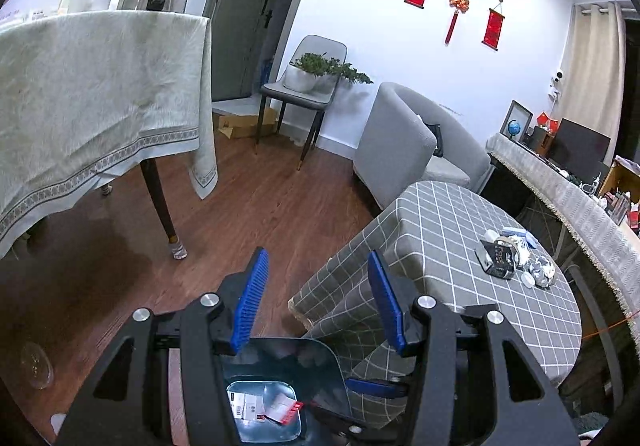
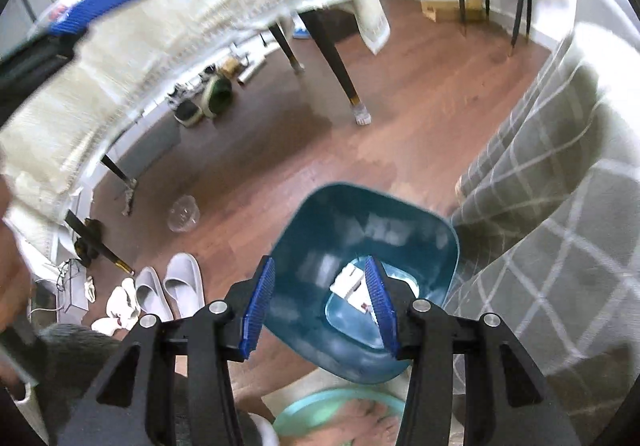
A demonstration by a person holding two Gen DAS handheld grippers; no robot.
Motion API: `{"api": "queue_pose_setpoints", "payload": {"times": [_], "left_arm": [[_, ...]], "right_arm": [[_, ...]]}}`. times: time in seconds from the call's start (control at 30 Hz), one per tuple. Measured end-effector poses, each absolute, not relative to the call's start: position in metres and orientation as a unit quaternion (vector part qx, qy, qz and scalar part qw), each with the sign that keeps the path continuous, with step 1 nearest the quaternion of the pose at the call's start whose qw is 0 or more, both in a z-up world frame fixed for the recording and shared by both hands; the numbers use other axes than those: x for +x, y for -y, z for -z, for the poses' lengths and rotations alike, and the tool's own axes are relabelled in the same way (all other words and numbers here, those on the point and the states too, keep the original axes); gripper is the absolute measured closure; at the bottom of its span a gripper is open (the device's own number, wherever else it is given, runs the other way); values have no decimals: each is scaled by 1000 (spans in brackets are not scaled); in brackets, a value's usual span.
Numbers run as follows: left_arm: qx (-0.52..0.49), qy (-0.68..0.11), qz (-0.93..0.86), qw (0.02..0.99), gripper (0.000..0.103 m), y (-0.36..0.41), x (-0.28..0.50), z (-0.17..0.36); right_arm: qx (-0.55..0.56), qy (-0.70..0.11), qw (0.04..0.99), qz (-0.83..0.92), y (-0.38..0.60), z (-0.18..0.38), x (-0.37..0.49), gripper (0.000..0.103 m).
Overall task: Collect trash
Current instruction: 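Move both tools back toward the table trash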
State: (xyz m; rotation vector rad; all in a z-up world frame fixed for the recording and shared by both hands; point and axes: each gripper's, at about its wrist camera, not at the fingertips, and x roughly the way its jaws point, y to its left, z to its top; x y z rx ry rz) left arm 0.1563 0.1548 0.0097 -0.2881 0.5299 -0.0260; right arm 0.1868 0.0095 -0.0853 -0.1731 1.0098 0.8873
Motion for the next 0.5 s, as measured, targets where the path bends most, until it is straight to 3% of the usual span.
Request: {"api": "queue_pose_setpoints", "payload": {"times": [0.4,0.5], "left_arm": [[-102,-255,12,962,42,-120,172,-23],[-93,-258,17,961,35,-107,175,-23]], "right_arm": [[-63,-380,827,-411,50,27,181,55],[-66,-351,844,-400,69,12,183,53]]}}
